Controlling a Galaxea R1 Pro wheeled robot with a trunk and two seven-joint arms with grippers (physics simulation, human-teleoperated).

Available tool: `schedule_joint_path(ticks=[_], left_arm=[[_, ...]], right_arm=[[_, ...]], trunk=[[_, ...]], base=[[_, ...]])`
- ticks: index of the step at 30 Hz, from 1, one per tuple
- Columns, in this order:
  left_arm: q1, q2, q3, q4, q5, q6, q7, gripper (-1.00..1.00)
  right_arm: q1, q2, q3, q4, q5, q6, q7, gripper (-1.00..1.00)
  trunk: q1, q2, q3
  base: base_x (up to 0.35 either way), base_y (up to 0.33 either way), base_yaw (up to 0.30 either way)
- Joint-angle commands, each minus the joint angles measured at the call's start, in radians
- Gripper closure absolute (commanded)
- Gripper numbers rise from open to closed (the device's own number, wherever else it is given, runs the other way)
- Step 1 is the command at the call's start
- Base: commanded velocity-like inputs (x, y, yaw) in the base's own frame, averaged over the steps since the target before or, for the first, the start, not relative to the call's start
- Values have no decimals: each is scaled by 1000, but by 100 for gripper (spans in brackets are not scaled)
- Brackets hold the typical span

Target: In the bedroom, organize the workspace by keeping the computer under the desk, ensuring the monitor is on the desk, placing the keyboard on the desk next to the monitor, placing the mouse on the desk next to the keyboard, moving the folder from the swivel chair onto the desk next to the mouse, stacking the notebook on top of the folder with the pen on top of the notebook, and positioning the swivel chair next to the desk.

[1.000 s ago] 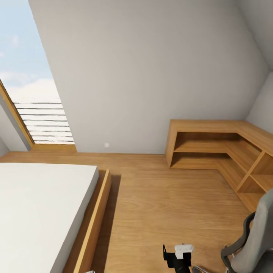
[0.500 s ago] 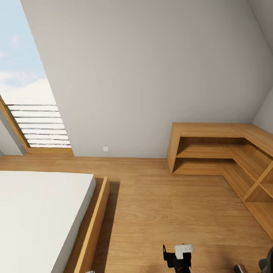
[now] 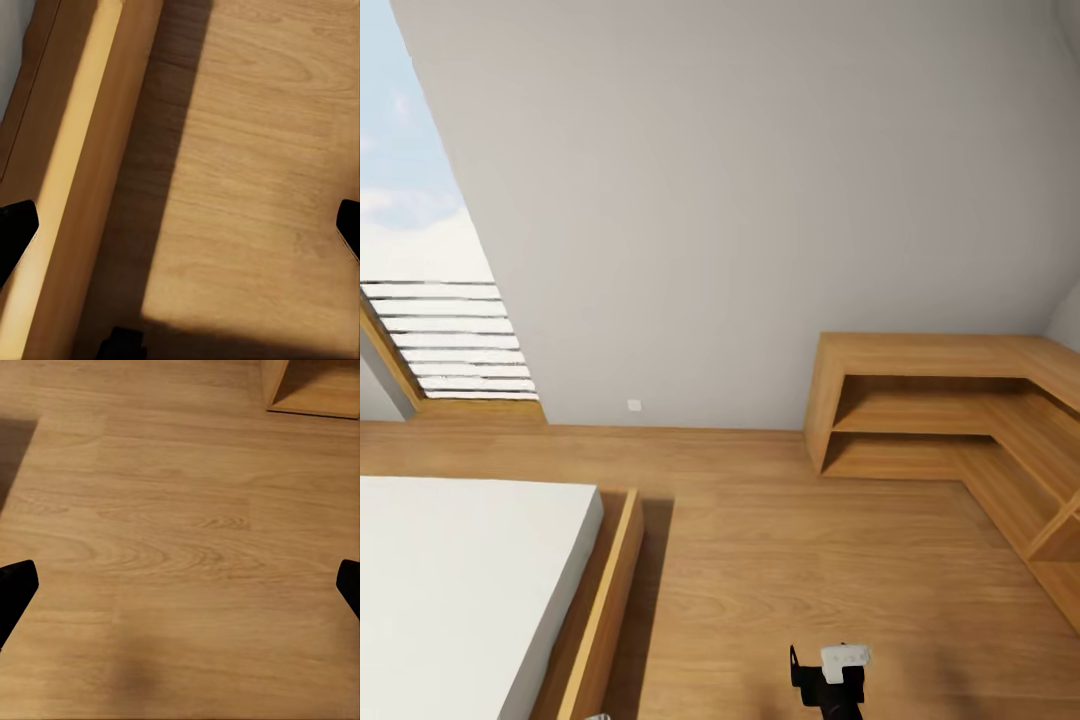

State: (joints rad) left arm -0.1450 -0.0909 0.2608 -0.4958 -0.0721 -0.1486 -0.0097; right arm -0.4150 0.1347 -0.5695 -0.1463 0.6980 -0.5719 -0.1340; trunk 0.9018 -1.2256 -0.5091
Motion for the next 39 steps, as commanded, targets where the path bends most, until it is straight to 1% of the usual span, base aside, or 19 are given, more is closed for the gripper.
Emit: schedule_joint_path(ticks=[1,7,14,29,39], left_arm=[[-1,-1,6,1,-8,-3,-1,-100],[-1,-1,6,2,-8,-3,-2,-100],[-1,-1,6,2,-8,-3,-3,-100],[-1,-1,6,2,-7,-3,-3,-100],[-1,0,7,2,-6,-3,-3,-100]], right_arm=[[-1,0,-4,1,11,-2,-7,-100],[-1,1,-4,3,11,-2,-7,-100],[-1,2,-4,18,11,-2,-7,-100],[-1,2,-4,21,11,-2,-6,-100],[-1,3,-4,21,11,-2,-6,-100]], trunk=[[1,0,-1],[1,0,-1],[1,0,3],[1,0,8],[1,0,9]], base=[[333,0,0],[333,0,-7],[333,0,-118],[333,0,-50],[333,0,-12]])
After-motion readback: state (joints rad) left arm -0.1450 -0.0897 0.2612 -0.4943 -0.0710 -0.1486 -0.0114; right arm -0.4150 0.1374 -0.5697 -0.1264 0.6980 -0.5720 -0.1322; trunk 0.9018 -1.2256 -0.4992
